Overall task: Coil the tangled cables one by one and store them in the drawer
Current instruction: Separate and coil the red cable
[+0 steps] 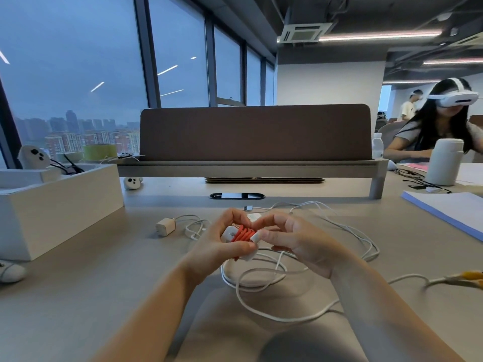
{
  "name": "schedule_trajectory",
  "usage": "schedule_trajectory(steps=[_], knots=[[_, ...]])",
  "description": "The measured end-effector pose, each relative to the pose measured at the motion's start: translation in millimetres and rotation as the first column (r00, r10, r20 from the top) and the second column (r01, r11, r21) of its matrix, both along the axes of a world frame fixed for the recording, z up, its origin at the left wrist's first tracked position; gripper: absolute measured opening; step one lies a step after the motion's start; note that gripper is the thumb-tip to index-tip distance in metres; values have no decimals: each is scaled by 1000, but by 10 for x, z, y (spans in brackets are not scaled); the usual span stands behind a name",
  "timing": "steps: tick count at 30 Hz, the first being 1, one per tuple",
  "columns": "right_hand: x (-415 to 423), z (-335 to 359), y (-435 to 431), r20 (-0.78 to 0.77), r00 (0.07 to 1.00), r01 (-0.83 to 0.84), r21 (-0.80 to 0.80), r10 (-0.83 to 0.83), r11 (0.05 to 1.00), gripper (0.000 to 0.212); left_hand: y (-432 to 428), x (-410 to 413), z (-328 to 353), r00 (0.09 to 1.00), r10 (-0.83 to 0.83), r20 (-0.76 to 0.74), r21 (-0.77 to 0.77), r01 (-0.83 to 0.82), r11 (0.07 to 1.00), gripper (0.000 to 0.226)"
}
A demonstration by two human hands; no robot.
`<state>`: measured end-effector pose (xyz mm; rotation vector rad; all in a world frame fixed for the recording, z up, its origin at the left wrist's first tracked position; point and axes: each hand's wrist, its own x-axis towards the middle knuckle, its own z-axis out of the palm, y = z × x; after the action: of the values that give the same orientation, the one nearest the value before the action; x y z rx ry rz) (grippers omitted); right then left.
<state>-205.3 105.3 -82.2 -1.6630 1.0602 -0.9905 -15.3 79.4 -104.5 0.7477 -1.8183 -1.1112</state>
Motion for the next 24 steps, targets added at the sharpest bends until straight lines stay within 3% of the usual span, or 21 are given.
schedule_trajectory(steps=[8,11,15,19,24], knots=[[-56,-26,-17,-149,988,-47,-73,36,996,42,-1,1,0,997,-29,67,-5,30,1000,63],[-78,-51,-31,-95,994,-61,-77,54,995,46,7,-11,-4,998,-19,63,17,18,1000,67],[-61,-57,-32,53,998,-41,-95,46,995,46,-40,-32,-28,996,-1,-94,99,10,995,77],[66,-53,-28,31,996,88,-165,-84,982,40,-44,-88,-15,956,43,-292,225,25,974,73],[212,-138,-57,77,969,248,-280,-236,927,26,-42,-197,-17,945,125,-301,314,-26,949,43]])
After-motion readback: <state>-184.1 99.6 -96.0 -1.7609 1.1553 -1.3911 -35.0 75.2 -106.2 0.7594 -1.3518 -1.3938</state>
